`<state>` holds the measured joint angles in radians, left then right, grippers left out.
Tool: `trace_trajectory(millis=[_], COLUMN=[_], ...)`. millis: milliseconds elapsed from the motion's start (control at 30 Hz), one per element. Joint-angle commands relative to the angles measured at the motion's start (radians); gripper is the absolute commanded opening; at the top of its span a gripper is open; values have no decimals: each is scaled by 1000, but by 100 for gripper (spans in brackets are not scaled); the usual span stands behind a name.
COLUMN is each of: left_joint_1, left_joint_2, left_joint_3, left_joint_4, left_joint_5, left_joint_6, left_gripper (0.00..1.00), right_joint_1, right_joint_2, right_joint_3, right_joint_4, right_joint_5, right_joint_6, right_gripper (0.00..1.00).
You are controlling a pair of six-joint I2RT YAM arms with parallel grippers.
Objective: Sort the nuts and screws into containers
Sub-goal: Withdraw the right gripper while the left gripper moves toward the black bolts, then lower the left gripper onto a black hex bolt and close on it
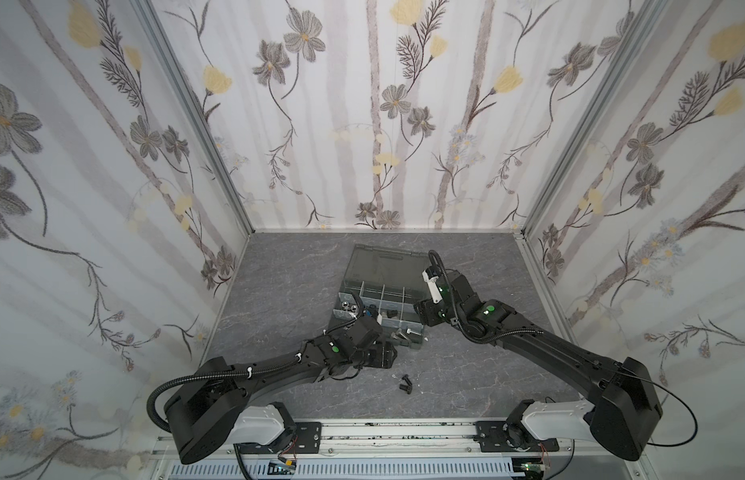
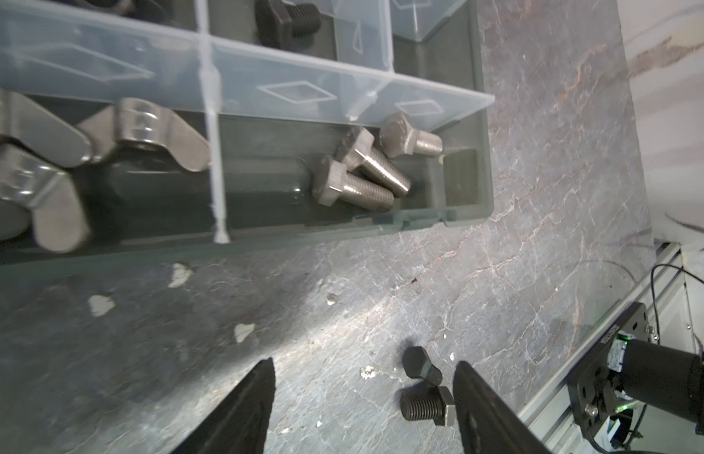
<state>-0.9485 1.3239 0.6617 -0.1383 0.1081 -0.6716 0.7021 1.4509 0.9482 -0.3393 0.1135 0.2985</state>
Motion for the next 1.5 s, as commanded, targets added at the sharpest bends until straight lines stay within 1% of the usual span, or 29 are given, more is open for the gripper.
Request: trace_trajectory(millis=[0,167,300,400,700,800,1100,1300,1467], left_joint_1=[-34,-85,-133,-162,-253,-263,-274,-280,-284], left_joint_2=[36,116,188,224,312,326,346,365,375], left_joint_3=[36,116,193,227,262,266,273,281,282], left_joint_4=[-6,-89,-189,-234,-250,-250,-250,-250,-251], left_joint_5=[-5,-37,-72,-67,-18,-6,11,18,19], left_joint_6=[49,94,107,91,-4,-33,-63,-68,-69], left_gripper=[73,68,67,67,65,61,56,49,40], right_joint_1=[-9,-38,-57,-66,-80,-84,-102,-115,-127], right_joint_2=[-44,-115,-166,-197,-239,-247,-282,-315,-333], right_joint_3=[-35,-95,-138,-167,-243,-257,-301,-329,-345], right_joint_4=[45,44,44,45,68,72,87,89,88], right_joint_5=[34,47,57,58,39,31,25,20,21], right_joint_6=[38,60,76,86,90,85,80,82,82], right_gripper=[71,72,72,72,73,73,74,74,75])
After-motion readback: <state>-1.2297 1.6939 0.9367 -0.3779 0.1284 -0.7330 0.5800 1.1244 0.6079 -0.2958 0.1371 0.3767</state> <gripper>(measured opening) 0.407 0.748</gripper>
